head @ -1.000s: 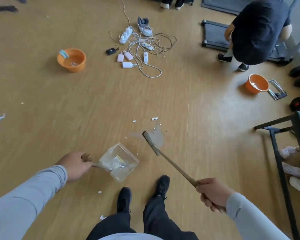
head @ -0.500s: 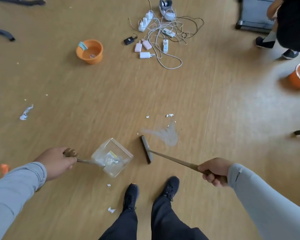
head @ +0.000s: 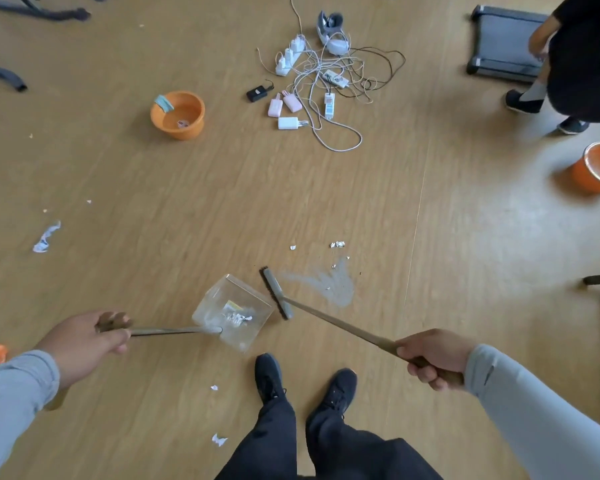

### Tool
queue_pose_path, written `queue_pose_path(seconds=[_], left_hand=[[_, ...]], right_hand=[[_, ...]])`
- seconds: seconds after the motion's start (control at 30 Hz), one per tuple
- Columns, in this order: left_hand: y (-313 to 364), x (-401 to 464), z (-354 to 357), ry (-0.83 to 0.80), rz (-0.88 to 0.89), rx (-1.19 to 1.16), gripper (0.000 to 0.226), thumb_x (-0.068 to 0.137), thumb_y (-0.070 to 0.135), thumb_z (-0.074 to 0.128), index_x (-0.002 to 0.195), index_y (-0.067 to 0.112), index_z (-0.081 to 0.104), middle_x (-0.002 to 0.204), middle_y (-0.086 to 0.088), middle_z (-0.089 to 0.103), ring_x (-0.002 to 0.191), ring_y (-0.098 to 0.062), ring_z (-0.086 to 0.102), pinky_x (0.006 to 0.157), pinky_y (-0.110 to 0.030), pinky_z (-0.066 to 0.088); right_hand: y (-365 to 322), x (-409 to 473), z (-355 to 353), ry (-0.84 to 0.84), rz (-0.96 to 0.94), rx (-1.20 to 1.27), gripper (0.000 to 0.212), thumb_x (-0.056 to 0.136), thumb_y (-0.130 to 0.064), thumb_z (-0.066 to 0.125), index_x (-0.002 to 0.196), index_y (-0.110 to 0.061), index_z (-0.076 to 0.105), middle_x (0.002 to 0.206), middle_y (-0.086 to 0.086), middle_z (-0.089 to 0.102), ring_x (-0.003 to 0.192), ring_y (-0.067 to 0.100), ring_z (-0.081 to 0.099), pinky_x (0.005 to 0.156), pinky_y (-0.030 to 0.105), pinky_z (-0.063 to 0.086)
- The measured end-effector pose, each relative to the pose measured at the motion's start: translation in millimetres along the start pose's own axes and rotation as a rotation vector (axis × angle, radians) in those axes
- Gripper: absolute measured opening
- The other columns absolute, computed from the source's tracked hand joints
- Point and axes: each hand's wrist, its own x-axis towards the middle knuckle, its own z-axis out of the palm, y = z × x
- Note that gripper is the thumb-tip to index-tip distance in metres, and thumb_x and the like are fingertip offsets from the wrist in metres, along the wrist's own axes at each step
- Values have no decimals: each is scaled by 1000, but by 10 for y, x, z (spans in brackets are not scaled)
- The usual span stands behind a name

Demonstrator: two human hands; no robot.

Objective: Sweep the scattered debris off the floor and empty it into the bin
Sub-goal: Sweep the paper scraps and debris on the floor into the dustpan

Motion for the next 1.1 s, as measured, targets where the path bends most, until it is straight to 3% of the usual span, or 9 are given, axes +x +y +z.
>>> queue_pose_path(seconds=[0.1,0.2,0.3,0.43,0.53,0.63,0.83,1.0,1.1], left_hand=[[-138,143,-290,-8,20,56,10,80,25,75,89,20,75,65,3,75,50,-22,51,57,-31,37],[-332,369,-506,11,52,106,34,55,45,68,75,20,75,65,-3,73,46,-27,51,55,-33,39],[-263,470,-603,17,52,107,44,48,51,66,77,18,74,67,-11,72,42,-23,45,54,-34,38],[126,431,-502,-27,56,189,13,74,31,77,71,19,74,65,-8,72,42,-21,45,54,-30,37],[318,446,-341,-43,98,244,17,83,20,75,67,14,74,64,-1,72,46,-18,50,57,-29,39],[419,460,-210,-63,130,251,17,85,20,73,69,15,75,79,3,75,62,-17,61,63,-28,42],[453,416,-165,-61,192,162,12,86,17,73,74,18,72,72,5,74,69,-15,62,64,-26,41],[341,448,-275,-95,198,53,11,89,13,71,96,22,72,71,3,77,45,-4,50,57,-26,36],[294,503,-324,-72,132,-71,20,77,19,82,93,29,74,72,-3,76,38,-15,37,45,-27,25]], right_hand=[[-133,276,331,-45,15,94,22,99,-15,56,115,-5,66,68,9,56,44,12,39,36,22,33],[-239,568,505,-102,40,192,14,99,-16,57,102,-3,60,68,9,55,44,12,37,35,20,31],[-229,820,577,-149,91,335,11,99,-17,56,93,-8,53,68,7,50,43,11,34,32,19,29],[-99,902,477,-134,100,539,13,99,-15,56,89,-9,51,66,8,51,39,10,34,30,17,28],[13,740,243,-79,93,588,17,101,-14,55,86,-7,52,61,8,50,35,10,34,29,16,29],[135,479,26,-23,100,604,19,102,-15,53,85,-5,51,54,6,45,33,10,32,27,18,28],[303,45,-90,21,68,577,14,103,-13,52,91,-6,48,55,9,45,33,12,29,27,17,26],[166,163,-107,-40,28,590,13,102,-14,54,93,-6,49,57,9,45,34,12,30,27,18,26],[-161,573,13,-119,-4,630,15,101,-14,53,90,-6,49,62,8,45,36,10,32,28,18,28]])
